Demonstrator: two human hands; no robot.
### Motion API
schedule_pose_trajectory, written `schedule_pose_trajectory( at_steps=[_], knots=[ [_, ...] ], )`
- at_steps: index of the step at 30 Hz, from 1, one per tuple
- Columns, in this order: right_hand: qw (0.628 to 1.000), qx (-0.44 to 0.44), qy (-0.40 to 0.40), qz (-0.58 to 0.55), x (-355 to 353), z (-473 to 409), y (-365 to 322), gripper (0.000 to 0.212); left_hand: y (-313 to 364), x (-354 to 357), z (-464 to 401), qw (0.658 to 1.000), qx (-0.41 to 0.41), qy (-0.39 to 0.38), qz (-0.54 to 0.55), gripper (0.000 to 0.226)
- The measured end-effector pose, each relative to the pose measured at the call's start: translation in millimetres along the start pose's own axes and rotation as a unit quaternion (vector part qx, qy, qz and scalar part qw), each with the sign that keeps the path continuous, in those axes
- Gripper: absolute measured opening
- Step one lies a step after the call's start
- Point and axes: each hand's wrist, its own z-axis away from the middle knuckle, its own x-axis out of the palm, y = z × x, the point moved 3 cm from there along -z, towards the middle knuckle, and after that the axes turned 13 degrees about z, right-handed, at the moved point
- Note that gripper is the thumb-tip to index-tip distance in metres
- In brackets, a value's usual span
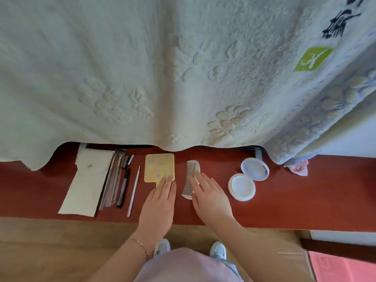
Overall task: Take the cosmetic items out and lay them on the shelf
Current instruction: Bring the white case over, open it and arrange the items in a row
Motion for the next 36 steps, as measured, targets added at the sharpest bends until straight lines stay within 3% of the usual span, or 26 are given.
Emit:
schedule_pose_trajectory(
  at_steps=[3, 7, 11, 22, 25, 28, 36],
  knots=[
    [0.998, 0.034, -0.019, 0.051, 8, -3, -12, 0.052, -26, 0, 8, 0.997, 0.034, -0.047, -0.042, 0.063],
    [0.994, 0.064, -0.020, 0.084, 17, 2, -18, 0.046, -46, 2, 12, 0.994, 0.083, -0.032, -0.070, 0.042],
    [0.991, 0.071, -0.016, 0.109, 19, 9, -14, 0.051, -49, 7, 11, 0.992, 0.108, -0.029, -0.059, 0.043],
    [0.981, 0.069, 0.022, 0.183, 23, 26, 36, 0.056, -13, 25, 1, 0.982, 0.183, -0.037, -0.004, 0.040],
    [0.979, 0.069, 0.036, 0.187, 23, 26, 47, 0.055, -2, 26, -2, 0.981, 0.186, -0.057, 0.012, 0.051],
    [0.979, 0.056, 0.054, 0.187, 22, 26, 54, 0.055, 4, 26, -9, 0.977, 0.204, -0.051, 0.015, 0.041],
    [0.982, 0.035, 0.068, 0.174, 21, 31, 64, 0.054, 10, 35, -13, 0.974, 0.220, -0.055, -0.002, 0.043]
  ],
)
